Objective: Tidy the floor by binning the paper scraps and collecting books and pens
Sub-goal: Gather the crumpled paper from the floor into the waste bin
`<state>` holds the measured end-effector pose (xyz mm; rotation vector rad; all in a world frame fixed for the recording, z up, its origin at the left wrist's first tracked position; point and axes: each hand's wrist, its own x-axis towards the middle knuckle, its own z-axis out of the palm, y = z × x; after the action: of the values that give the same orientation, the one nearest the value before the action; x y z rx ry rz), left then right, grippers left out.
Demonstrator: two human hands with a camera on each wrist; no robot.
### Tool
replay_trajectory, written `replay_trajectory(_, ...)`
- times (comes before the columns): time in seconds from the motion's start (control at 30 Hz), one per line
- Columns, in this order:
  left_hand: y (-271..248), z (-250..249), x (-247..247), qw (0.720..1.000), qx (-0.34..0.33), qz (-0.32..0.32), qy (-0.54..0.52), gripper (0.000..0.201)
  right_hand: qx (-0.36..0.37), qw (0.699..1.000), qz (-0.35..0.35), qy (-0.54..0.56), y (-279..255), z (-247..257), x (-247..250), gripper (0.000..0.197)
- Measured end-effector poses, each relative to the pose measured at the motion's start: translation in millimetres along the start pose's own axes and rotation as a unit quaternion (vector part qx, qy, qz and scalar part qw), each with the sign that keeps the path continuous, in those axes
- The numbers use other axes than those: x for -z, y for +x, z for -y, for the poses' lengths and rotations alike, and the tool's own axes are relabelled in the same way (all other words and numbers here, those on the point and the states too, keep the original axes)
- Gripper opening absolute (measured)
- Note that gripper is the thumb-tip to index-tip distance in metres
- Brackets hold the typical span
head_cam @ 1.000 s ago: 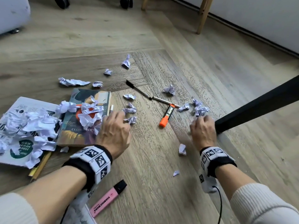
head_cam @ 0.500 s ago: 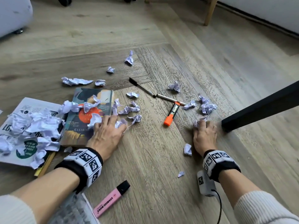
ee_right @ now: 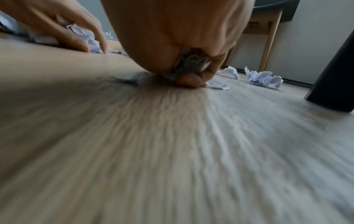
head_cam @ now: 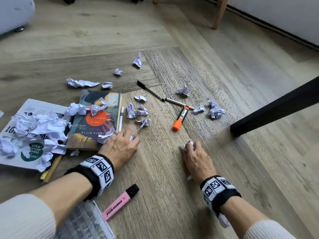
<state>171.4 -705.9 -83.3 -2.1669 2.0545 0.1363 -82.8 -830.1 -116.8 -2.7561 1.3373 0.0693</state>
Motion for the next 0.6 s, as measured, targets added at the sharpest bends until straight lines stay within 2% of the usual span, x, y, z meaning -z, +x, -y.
replay_trajectory(0.03,-2,-3,2,1.0,-0.007,0.007,-0.001,0.017,0.002,1.0,0.019,0.011,2,-3,2,0.027)
replay_trajectory(0.13,-9,-10,6,0.999,-0.024,0.028,-0.009,0.021,-0.012,0.994,0.042,0.098,5,-11,17,0.004)
replay_trajectory(0.23,-16,-12,7,0.998,-0.042,0.046,-0.02,0.023,-0.041,0.988,0.04,0.145,-4,-17,31,0.028)
replay_trajectory(0.3,-20,-8,12,0.998,-0.039,0.05,-0.029,0.019,-0.044,0.988,0.025,0.146,-17,-19,34,0.034)
replay_trajectory(0.47,-33,6,30,0.998,-0.02,0.033,-0.042,0.013,-0.081,0.986,-0.013,0.144,-53,-10,34,0.015)
replay_trajectory(0.53,-39,11,36,0.999,-0.006,0.024,-0.042,0.015,-0.092,0.988,0.022,0.121,-66,1,27,0.022)
replay_trajectory(0.6,-46,14,39,0.999,0.006,0.02,-0.039,0.016,-0.087,0.991,0.069,0.078,-76,14,17,0.039)
